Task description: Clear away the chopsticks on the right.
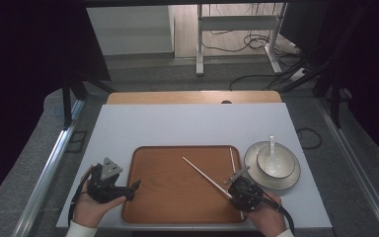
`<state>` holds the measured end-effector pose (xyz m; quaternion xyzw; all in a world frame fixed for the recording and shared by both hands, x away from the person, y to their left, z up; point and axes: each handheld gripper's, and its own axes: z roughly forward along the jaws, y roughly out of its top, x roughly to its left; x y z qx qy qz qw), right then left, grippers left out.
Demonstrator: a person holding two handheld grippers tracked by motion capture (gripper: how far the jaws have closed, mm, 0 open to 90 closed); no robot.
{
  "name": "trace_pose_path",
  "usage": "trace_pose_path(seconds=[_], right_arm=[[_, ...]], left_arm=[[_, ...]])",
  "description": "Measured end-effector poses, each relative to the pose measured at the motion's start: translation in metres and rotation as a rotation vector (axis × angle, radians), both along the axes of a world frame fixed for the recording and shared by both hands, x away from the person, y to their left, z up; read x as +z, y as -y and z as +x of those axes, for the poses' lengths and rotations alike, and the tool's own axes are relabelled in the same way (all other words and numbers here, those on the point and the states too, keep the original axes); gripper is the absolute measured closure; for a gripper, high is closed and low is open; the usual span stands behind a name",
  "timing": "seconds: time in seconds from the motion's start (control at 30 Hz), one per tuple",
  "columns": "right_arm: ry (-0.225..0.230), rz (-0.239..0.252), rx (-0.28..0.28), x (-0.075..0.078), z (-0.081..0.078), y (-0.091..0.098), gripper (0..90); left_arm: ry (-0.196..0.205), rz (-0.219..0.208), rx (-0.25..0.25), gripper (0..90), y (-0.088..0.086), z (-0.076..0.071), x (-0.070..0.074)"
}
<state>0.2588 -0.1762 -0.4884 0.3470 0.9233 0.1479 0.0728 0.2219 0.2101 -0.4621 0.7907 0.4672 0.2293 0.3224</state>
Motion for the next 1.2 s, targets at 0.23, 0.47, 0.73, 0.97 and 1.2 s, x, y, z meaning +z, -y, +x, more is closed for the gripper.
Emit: trace_pose_path(seconds=[0.23, 0.47, 0.73, 0.97, 1.2], right_arm=[[-0.023, -0.01, 0.013, -0.002, -0.001, -0.001, 81.8], [-0.029, -0.015, 0.021, -0.003, -0.002, -0.003, 80.6], [0.023, 0.0, 0.039, 0.005, -0.005, -0.003, 59.4], [0.095, 0.069, 0.027, 0.022, -0.005, 0.001, 47.2], [0.078, 0.172, 0.079, 0.023, 0.009, -0.018, 71.0]], left_arm=[[-0.003, 0.003, 0.001, 7.7, 0.0, 0.001, -0.001], [-0.002, 0.003, -0.002, 7.8, 0.0, 0.0, -0.001], [-0.004, 0.008, -0.003, 7.8, -0.001, 0.0, 0.001], [-0.006, 0.01, -0.004, 7.8, -0.001, 0.001, 0.0], [-0.002, 0.005, 0.0, 7.8, 0.001, 0.0, -0.001]])
